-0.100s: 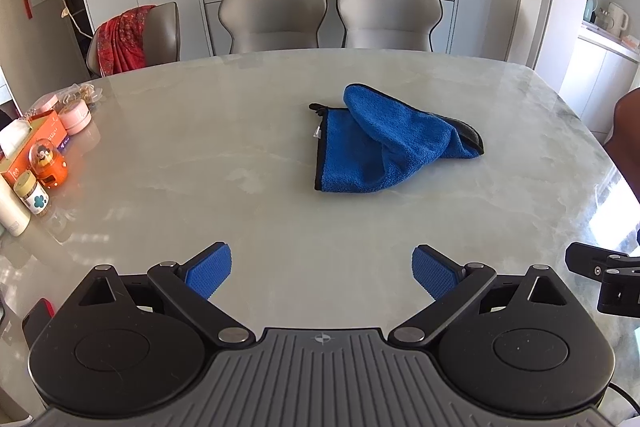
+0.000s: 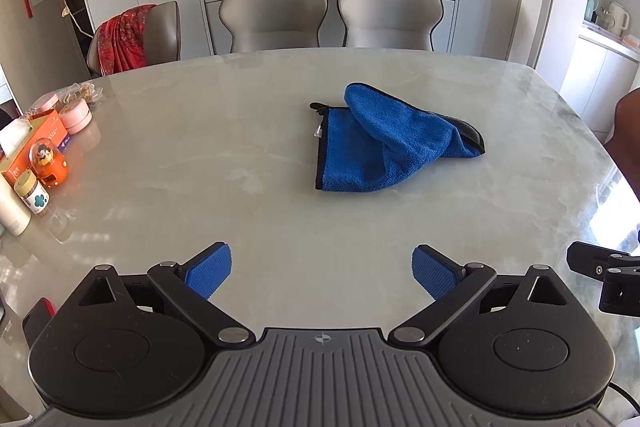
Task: Fold towel
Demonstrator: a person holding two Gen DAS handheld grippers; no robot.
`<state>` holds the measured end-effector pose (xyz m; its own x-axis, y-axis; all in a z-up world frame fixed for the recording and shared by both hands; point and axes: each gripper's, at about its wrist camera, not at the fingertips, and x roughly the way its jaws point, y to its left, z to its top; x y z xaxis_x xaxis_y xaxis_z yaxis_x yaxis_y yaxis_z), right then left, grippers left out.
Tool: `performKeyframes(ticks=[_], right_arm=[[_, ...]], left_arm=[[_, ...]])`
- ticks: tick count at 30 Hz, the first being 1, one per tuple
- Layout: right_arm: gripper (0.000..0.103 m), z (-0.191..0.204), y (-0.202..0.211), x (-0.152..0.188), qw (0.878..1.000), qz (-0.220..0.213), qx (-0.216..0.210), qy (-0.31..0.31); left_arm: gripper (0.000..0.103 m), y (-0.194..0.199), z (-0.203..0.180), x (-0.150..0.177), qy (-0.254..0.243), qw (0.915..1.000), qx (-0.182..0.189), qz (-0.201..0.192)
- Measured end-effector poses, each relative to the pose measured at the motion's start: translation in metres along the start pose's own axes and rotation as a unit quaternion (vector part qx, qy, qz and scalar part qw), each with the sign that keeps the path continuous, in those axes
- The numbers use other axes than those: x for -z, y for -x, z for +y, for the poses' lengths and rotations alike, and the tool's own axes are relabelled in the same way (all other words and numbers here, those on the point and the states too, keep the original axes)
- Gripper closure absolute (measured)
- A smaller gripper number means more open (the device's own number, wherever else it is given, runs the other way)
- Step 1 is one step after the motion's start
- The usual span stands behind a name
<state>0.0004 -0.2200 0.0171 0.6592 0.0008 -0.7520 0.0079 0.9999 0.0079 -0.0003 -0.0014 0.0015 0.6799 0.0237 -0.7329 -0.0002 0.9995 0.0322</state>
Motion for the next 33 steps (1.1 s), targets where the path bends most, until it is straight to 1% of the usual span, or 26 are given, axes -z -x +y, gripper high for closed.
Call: performKeyframes(ticks=[10, 19, 21, 26, 27, 32, 33], right_arm=[[0.001, 0.0007, -0.0017, -0.0009, 1.0, 0.0, 0.0, -0.002], [0.001, 0.004, 0.002, 0.0052, 1.0, -0.001, 0.001, 0.002], [0.001, 0.0041, -0.0027, 0.0012, 1.0, 0.002, 0.001, 0.002], [0.001, 0.0043, 0.0029, 0.0066, 1.0, 0.004, 0.004, 0.002], [0.001, 0.0038, -0.0042, 0.0009, 1.0, 0.008, 0.005, 0.005], [0.001, 0.0063, 0.0002, 0.004, 1.0, 0.006, 0.006, 0.007], [0.001, 0.0051, -0.0048, -0.0002, 1.0, 0.008, 0.005, 0.008]], left_arm=[[0.004, 0.0086, 0.0035, -0.0019, 0.0, 1.0, 0.0, 0.001], [0.004, 0.0027, 0.0019, -0.0023, -0.001, 1.0, -0.001, 0.002], [0.004, 0.0028, 0.0023, -0.0021, -0.001, 1.0, -0.001, 0.002], [0.004, 0.0027, 0.0035, -0.0019, -0.002, 1.0, -0.001, 0.003], [0.004, 0.0025, 0.0035, -0.0019, -0.003, 1.0, -0.001, 0.003], [0.004, 0.0016, 0.003, -0.0016, -0.004, 1.0, 0.0, 0.005], [0.004, 0.0013, 0.0025, -0.0018, -0.004, 1.0, 0.0, 0.006]])
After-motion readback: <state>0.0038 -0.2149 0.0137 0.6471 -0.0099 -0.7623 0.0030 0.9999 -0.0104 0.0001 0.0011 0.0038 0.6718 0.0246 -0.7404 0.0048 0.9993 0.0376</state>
